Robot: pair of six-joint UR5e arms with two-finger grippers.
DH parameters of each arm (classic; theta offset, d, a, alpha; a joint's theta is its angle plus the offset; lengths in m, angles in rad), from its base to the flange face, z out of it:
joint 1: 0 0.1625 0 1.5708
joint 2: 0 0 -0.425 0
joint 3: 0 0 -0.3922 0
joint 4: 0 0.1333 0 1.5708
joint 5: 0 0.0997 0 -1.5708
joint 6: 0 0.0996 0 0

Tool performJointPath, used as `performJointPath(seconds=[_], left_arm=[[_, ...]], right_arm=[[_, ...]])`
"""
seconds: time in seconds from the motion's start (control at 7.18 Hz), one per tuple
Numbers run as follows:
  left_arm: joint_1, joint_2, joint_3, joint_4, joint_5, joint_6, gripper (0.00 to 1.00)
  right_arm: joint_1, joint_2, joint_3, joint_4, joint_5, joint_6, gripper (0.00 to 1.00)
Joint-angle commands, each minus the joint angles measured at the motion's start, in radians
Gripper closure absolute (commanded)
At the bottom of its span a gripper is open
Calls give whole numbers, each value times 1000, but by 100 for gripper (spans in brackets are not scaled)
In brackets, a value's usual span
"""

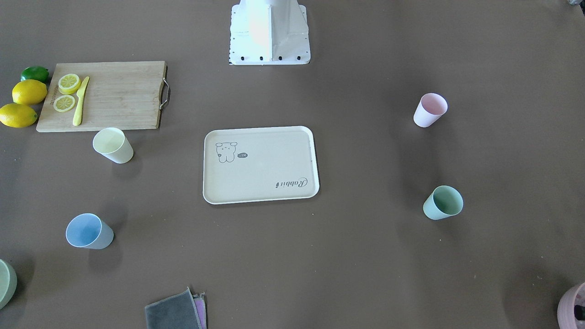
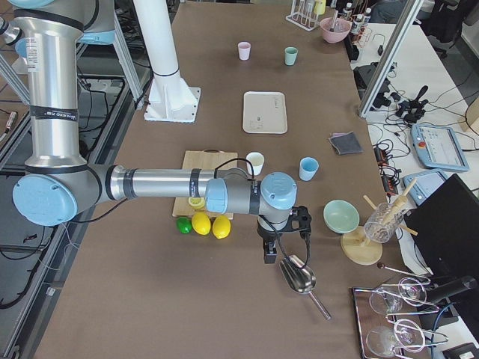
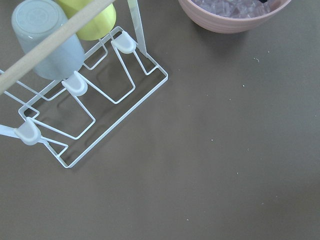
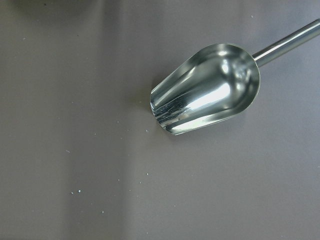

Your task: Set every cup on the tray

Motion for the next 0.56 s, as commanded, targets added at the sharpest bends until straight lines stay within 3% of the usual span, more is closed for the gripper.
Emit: performJointPath(seconds=[0.0,0.42], left_arm=[[-1,9,-1,4,-8,-2,2],[-1,27,0,0,-2,-2,2]], right_arm=[[0,0,1,3,2,1,0],[0,0,1,6,5,-2,0]])
